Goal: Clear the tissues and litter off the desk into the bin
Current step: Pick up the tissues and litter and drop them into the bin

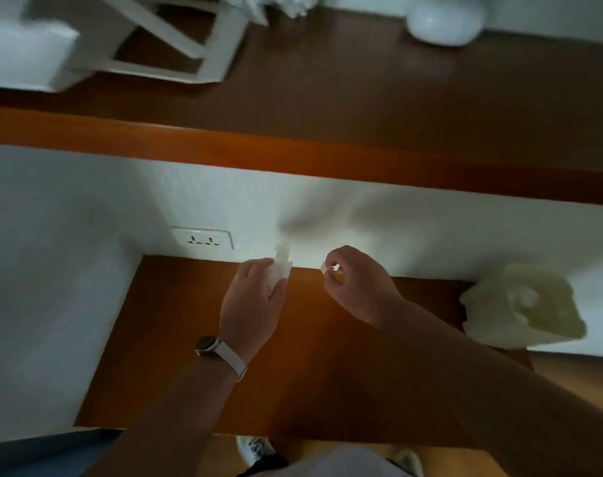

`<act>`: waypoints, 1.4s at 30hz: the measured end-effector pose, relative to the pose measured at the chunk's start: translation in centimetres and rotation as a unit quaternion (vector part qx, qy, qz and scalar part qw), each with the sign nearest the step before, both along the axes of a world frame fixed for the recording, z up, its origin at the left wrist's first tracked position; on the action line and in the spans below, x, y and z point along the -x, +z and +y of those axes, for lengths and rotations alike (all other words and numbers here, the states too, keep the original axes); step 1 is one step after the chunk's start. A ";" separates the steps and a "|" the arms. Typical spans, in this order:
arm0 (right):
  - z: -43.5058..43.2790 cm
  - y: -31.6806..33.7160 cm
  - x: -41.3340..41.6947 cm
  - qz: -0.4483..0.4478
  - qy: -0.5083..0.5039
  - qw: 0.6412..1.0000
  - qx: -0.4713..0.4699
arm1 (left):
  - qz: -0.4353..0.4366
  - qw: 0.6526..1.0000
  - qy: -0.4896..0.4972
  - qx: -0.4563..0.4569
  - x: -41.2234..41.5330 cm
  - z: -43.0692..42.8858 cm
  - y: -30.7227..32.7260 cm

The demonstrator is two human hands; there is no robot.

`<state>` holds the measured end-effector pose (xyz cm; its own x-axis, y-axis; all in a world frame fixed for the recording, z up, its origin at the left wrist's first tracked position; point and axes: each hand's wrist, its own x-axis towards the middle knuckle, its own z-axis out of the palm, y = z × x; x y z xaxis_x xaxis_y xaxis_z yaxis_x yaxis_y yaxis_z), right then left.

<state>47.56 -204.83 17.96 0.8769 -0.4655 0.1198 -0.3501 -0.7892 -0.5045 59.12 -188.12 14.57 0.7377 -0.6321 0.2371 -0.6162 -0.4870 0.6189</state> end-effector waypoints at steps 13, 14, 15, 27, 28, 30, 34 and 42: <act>-14.4 0.7 24.0 -0.058 -0.096 0.994 0.004 | -0.041 0.990 -0.132 -0.013 20.2 -18.4 1.7; -15.6 0.6 25.6 -0.062 -0.101 0.993 0.001 | -0.049 0.989 -0.140 -0.017 21.7 -19.7 1.8; -16.7 0.4 27.1 -0.061 -0.103 0.993 -0.002 | -0.052 0.988 -0.145 -0.021 23.1 -20.9 1.8; -24.7 0.6 36.7 -0.040 -0.034 0.999 0.009 | -0.059 0.985 -0.149 -0.068 32.7 -28.1 3.0; -24.9 0.5 36.8 -0.040 -0.036 0.998 0.011 | -0.059 0.984 -0.151 -0.073 32.9 -28.3 3.0; -25.2 0.3 36.8 -0.040 -0.037 0.998 0.015 | -0.059 0.983 -0.152 -0.082 32.9 -28.7 2.9; -25.3 -0.6 36.4 -0.028 -0.042 0.999 0.017 | -0.062 0.980 -0.170 -0.086 32.7 -29.8 1.8; -25.7 -2.2 35.9 0.022 -0.045 0.998 0.031 | -0.073 0.967 -0.224 -0.100 31.5 -30.3 -0.2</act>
<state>11.67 -230.50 15.72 0.8366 -0.5360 0.1130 -0.4423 -0.7828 -0.4377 27.59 -218.41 14.34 0.3463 -0.9248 0.1576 -0.8673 -0.2515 0.4297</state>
